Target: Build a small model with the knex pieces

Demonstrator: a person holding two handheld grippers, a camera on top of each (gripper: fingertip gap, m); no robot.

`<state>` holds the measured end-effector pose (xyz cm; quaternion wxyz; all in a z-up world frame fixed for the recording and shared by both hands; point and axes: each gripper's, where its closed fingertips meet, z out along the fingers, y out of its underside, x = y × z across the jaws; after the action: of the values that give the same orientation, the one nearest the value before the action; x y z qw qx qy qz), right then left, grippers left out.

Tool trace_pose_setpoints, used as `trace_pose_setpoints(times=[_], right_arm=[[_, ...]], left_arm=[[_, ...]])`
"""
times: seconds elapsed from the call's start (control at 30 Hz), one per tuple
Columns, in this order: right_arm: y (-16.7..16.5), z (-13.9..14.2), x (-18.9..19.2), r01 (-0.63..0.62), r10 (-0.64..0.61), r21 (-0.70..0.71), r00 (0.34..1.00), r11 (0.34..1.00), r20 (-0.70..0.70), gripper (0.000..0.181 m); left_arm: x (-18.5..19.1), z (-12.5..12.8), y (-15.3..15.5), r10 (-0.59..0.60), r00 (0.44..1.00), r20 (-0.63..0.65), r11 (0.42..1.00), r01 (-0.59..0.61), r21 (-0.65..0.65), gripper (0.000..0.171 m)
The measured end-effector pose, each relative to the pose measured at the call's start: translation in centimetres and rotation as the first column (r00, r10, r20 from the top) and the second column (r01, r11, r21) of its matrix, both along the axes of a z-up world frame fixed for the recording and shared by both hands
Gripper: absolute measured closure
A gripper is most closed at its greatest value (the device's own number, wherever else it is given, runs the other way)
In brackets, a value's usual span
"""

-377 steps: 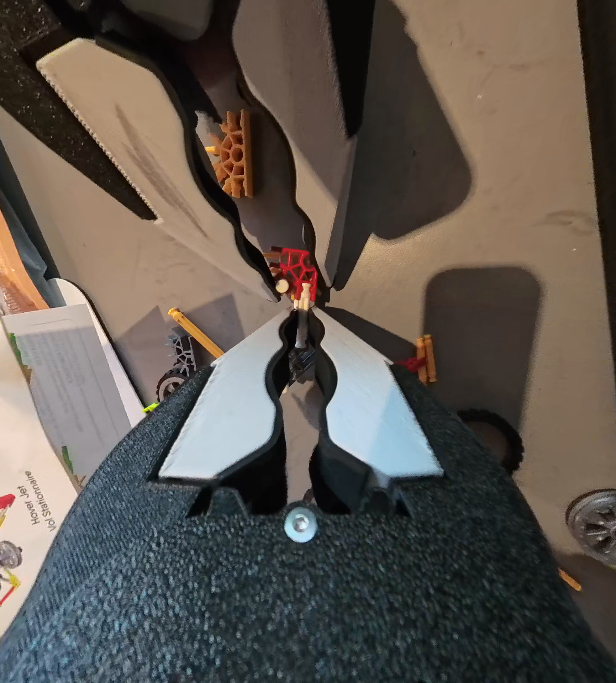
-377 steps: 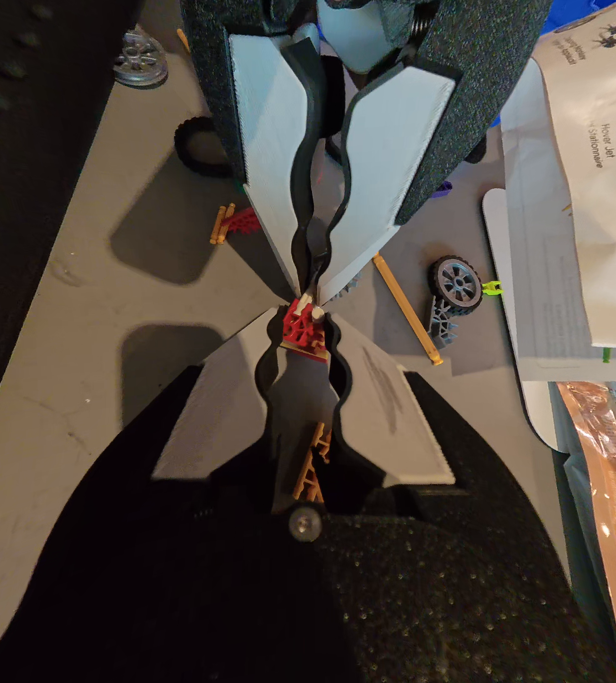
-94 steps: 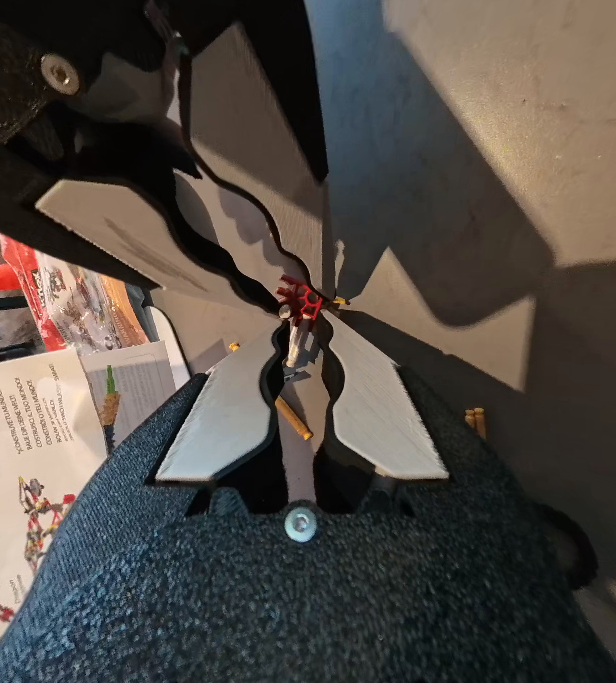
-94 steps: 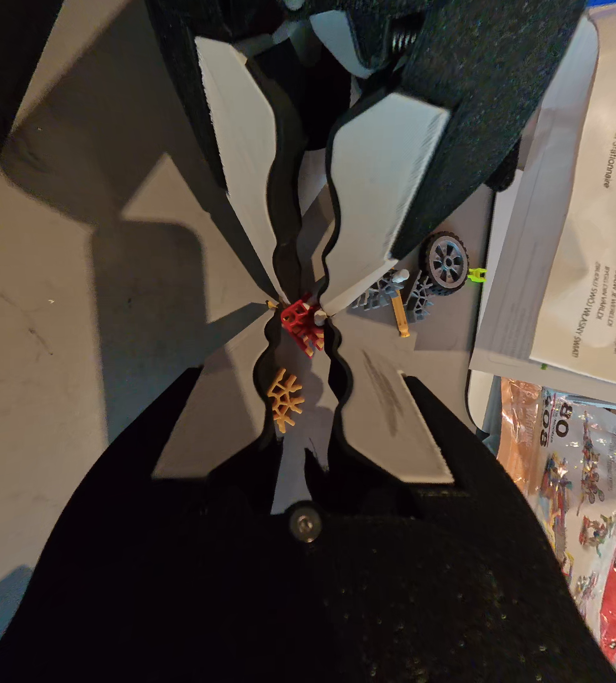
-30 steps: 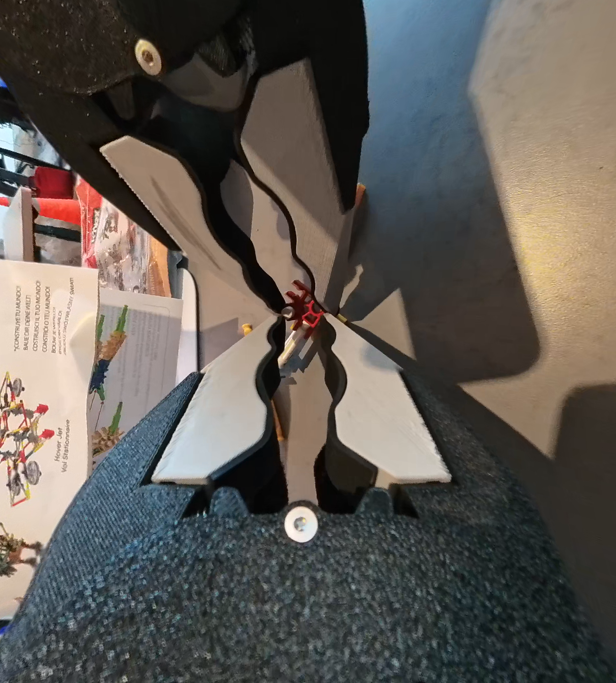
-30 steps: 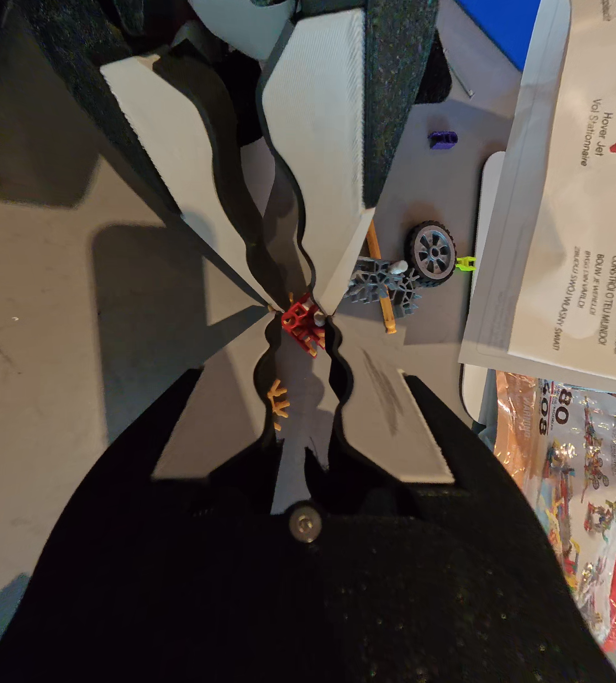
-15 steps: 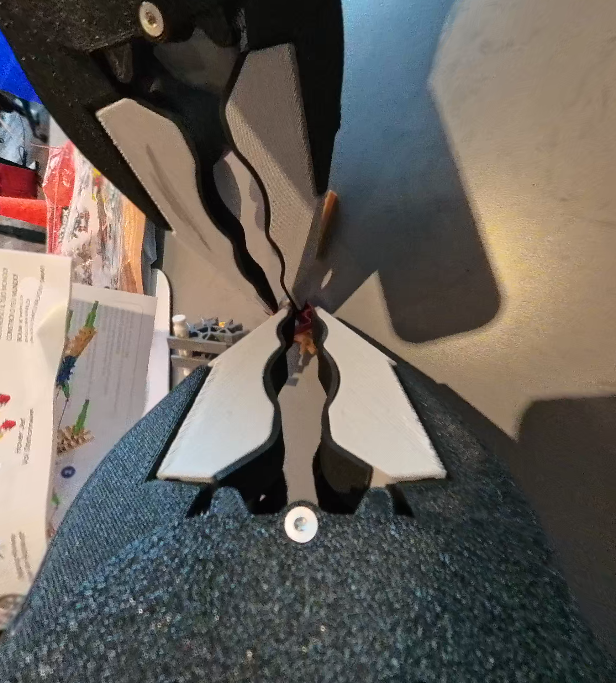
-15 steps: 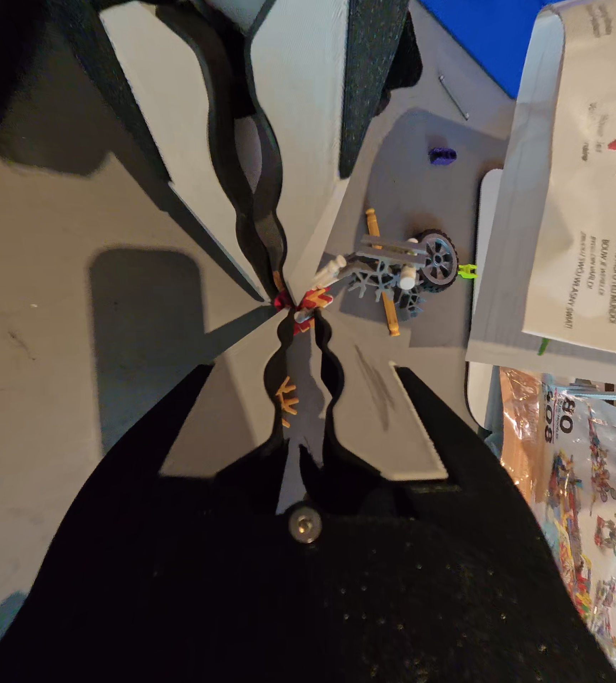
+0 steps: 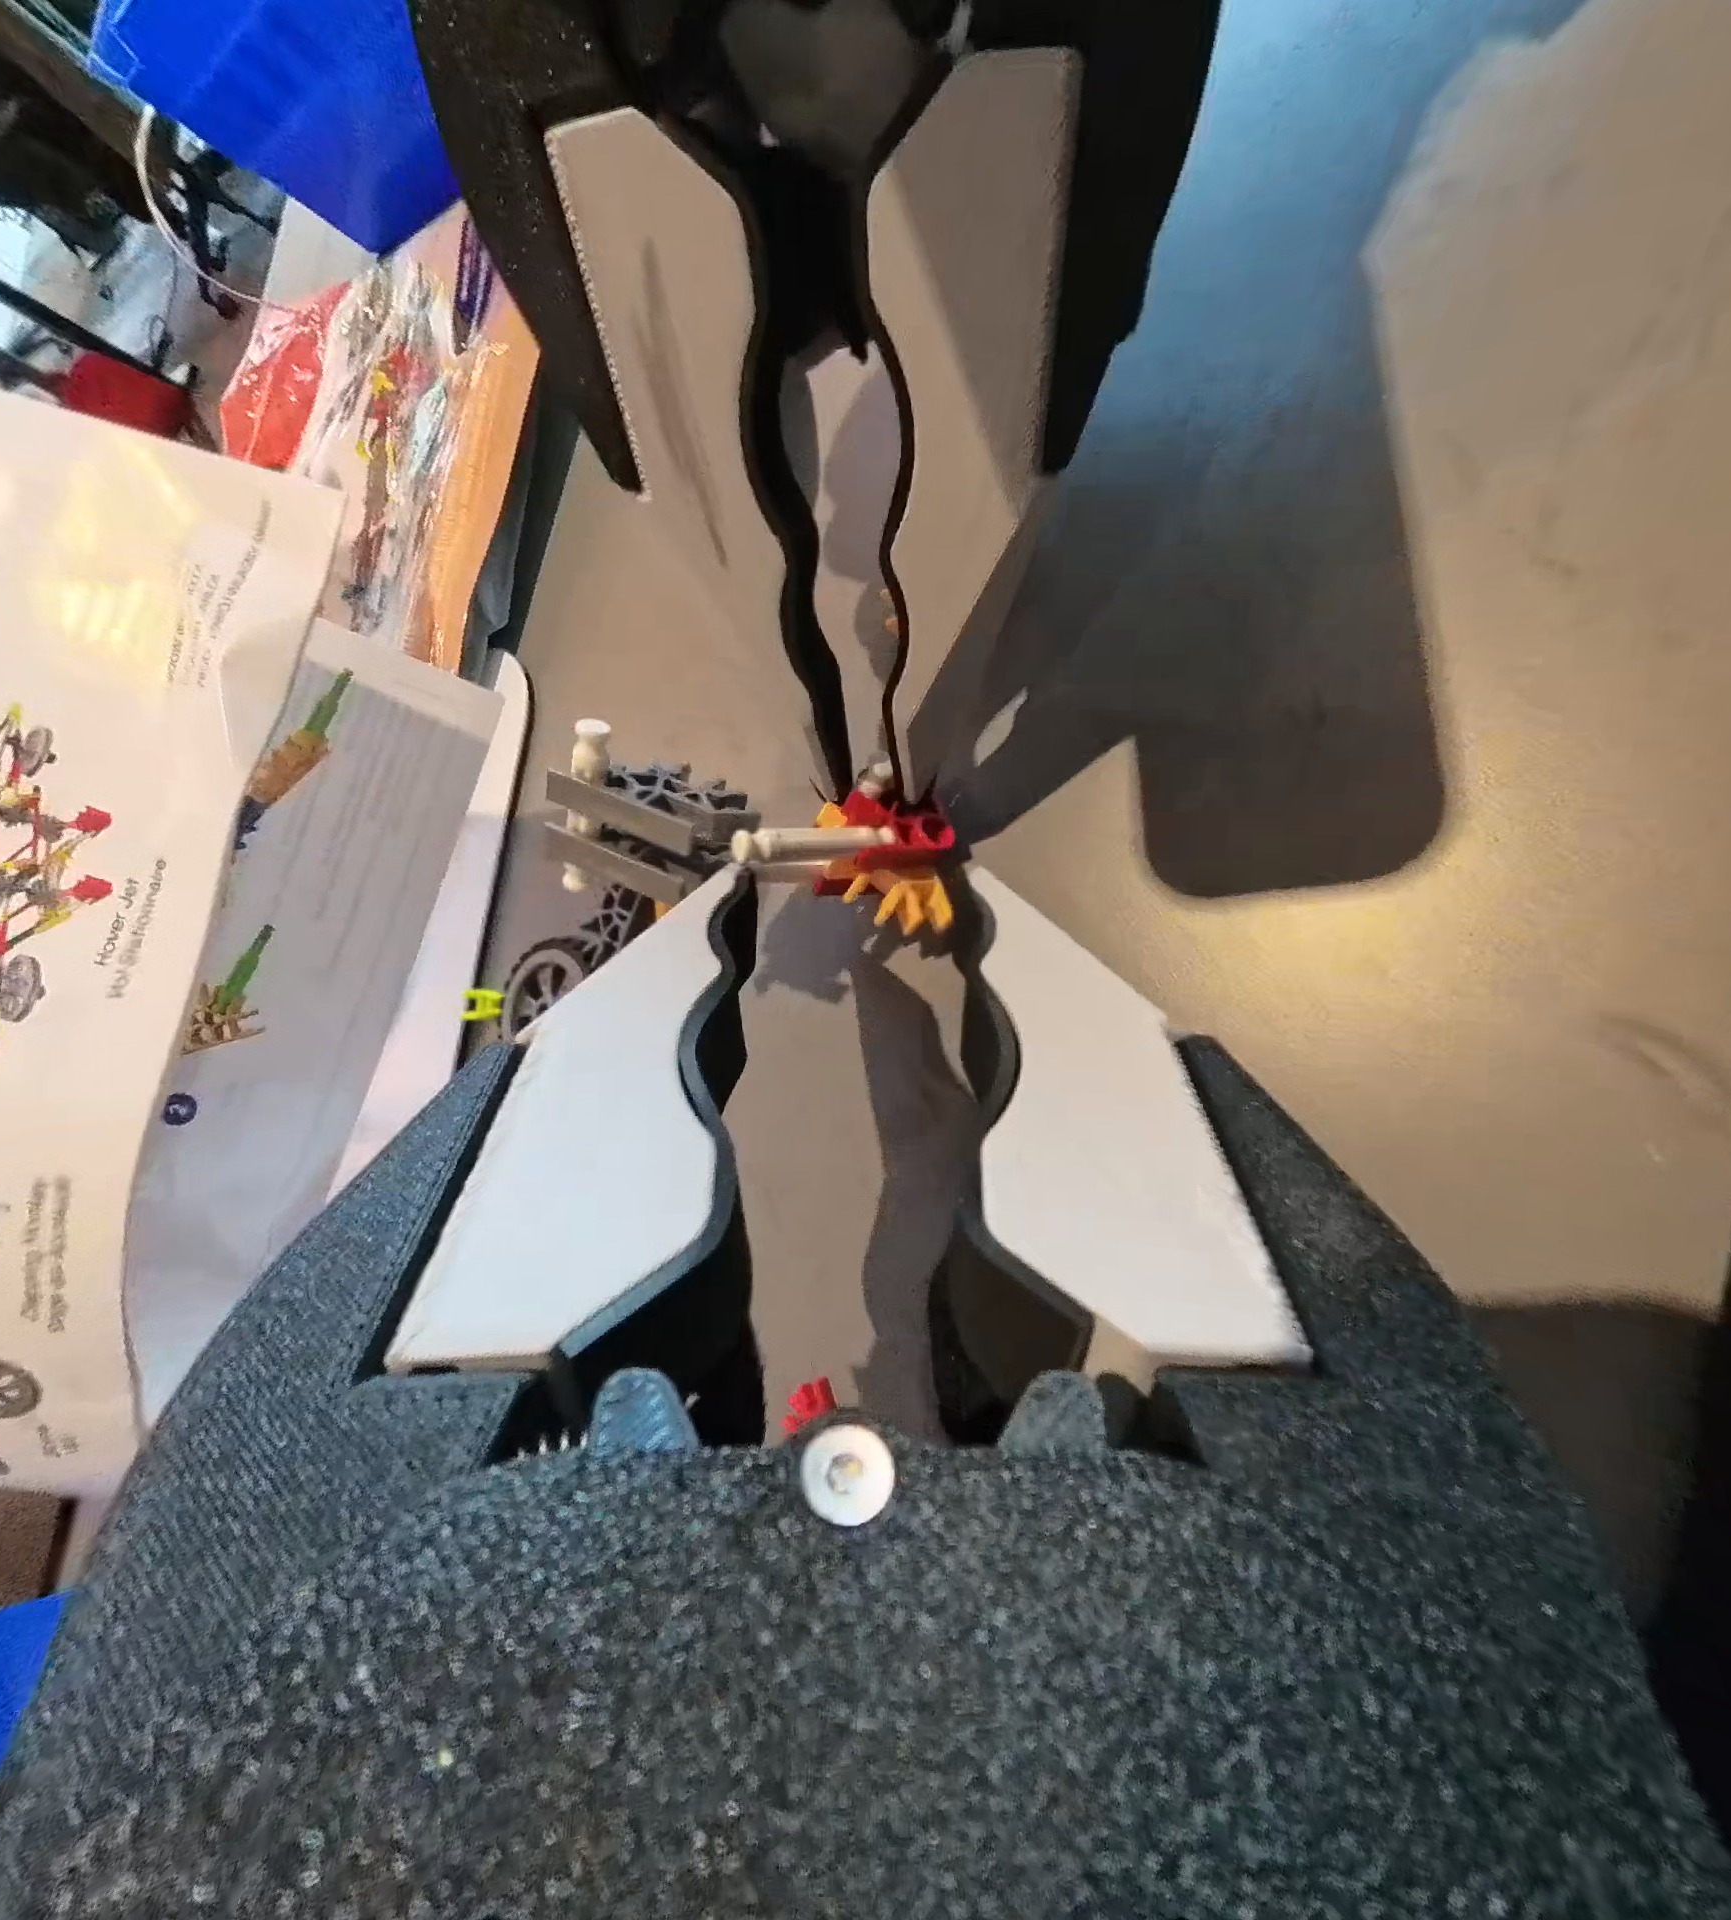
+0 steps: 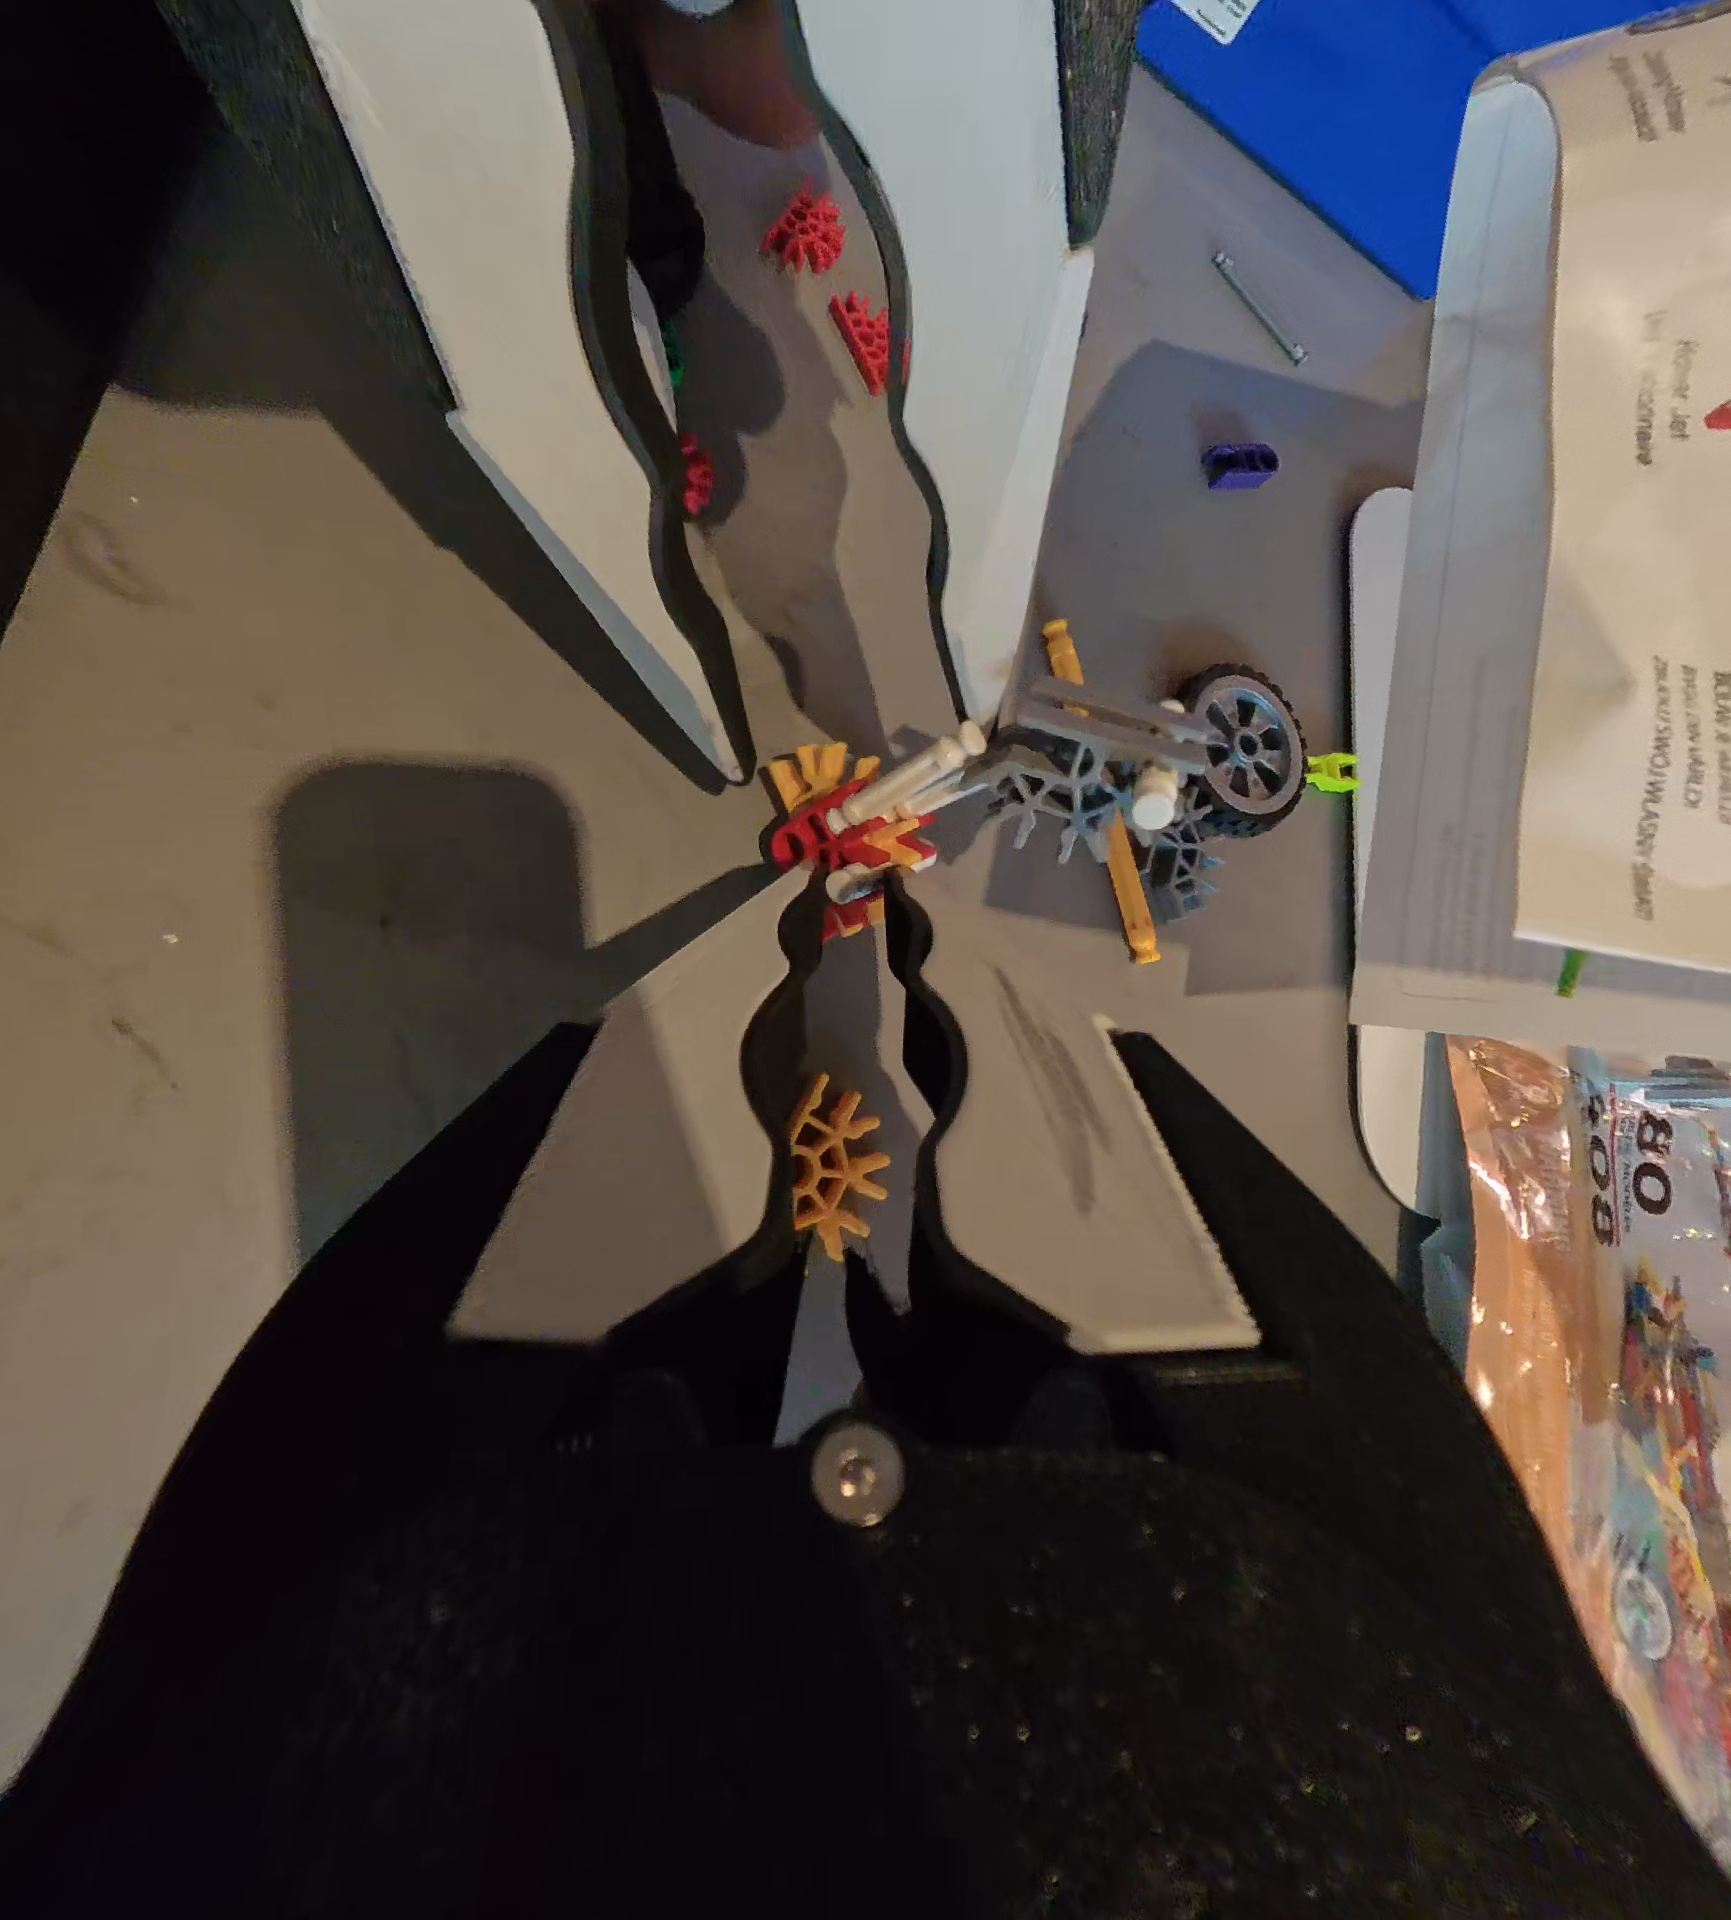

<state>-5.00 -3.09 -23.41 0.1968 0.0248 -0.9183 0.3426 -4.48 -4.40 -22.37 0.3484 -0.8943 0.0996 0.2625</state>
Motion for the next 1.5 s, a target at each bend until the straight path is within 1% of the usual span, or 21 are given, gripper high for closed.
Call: trace_pose_setpoints(times=[0.13,0.17,0.23,0.3,0.33,0.4,0.47,0.53,0.57,0.67,0.73,0.8,0.87,0.93,1.1,1.2,1.3,1.4,1.5], right_arm=[[0.1,0.0,0.3,0.025,-0.025,-0.023,1.000,0.999,0.008,0.171],[0.1,0.0,0.4,0.034,-0.033,-0.032,0.999,0.999,0.014,0.171],[0.1,0.0,0.6,0.042,-0.041,-0.057,0.999,0.997,0.028,0.172],[0.0,0.0,0.8,0.045,-0.043,-0.067,0.999,0.997,0.030,0.172],[-0.1,0.0,0.8,0.050,-0.047,-0.073,0.998,0.996,0.032,0.171],[-0.2,0.0,0.9,0.065,-0.060,-0.095,0.997,0.993,0.058,0.172],[-0.5,0.1,0.9,0.081,-0.071,-0.117,0.994,0.990,0.084,0.171],[-0.6,0.1,0.9,0.092,-0.077,-0.127,0.990,0.988,0.116,0.172],[-0.7,0.1,0.9,0.101,-0.084,-0.131,0.989,0.986,0.126,0.172],[-0.8,0.2,0.5,0.150,-0.127,-0.140,0.979,0.979,0.159,0.172],[-0.9,0.3,0.1,0.192,-0.164,-0.142,0.969,0.971,0.185,0.172],[-1.0,0.2,0.0,0.225,-0.187,-0.145,0.954,0.964,0.235,0.172],[-1.1,0.4,0.0,0.244,-0.195,-0.154,0.941,0.957,0.276,0.173],[-1.4,0.5,0.1,0.257,-0.206,-0.149,0.934,0.955,0.292,0.173],[-2.0,0.6,0.5,0.316,-0.245,-0.154,0.901,0.936,0.359,0.173],[-2.2,0.5,0.8,0.333,-0.253,-0.156,0.887,0.930,0.386,0.172],[-2.1,0.4,0.8,0.334,-0.239,-0.170,0.877,0.927,0.417,0.170],[-1.7,0.8,0.2,0.364,-0.223,-0.212,0.842,0.907,0.492,0.163],[-1.1,0.5,0.1,0.347,-0.197,-0.215,0.836,0.913,0.513,0.164]], left_arm=[[-0.1,-0.2,0.2,0.020,1.000,0.021,1.000,-0.020,0.008,0.134],[-0.2,-0.3,0.1,0.032,0.999,0.015,0.999,-0.032,0.005,0.137],[-0.6,-0.6,-0.1,0.059,0.998,0.005,0.998,-0.059,-0.014,0.135],[-0.7,-0.7,-0.3,0.074,0.996,0.043,0.997,-0.073,-0.009,0.130],[-0.6,-0.8,-0.4,0.073,0.995,0.073,0.997,-0.074,0.002,0.125],[-0.7,-0.6,-0.5,0.073,0.994,0.076,0.997,-0.074,0.009,0.126],[-0.8,-0.9,-0.3,0.073,0.995,0.070,0.997,-0.073,0.000,0.121],[-0.6,-1.4,-0.2,0.074,0.991,0.115,0.997,-0.074,-0.007,0.117],[-0.6,-1.4,-0.1,0.074,0.990,0.118,0.997,-0.074,-0.001,0.117],[-0.8,-1.1,-0.3,0.074,0.992,0.105,0.997,-0.075,0.006,0.120],[-1.2,-0.9,-0.6,0.087,0.995,0.051,0.996,-0.087,-0.006,0.122],[-0.9,-0.7,-0.6,0.072,0.997,0.019,0.997,-0.072,-0.006,0.135],[-0.6,-0.8,-0.4,0.056,0.998,0.010,0.998,-0.055,-0.016,0.142],[-0.9,-1.4,-0.7,0.074,0.997,0.004,0.996,-0.074,-0.052,0.142],[-0.5,-1.6,-1.1,0.058,0.998,0.008,0.996,-0.057,-0.067,0.147],[-0.2,-1.7,-1.4,0.022,1.000,0.011,0.997,-0.022,-0.073,0.147],[-0.4,-2.0,-1.1,-0.005,1.000,0.026,0.997,0.007,-0.075,0.148],[-0.5,-2.1,-0.6,-0.017,0.996,0.088,0.998,0.022,-0.053,0.148],[-0.7,-2.0,-0.4,-0.039,0.996,0.082,0.998,0.043,-0.054,0.148]])
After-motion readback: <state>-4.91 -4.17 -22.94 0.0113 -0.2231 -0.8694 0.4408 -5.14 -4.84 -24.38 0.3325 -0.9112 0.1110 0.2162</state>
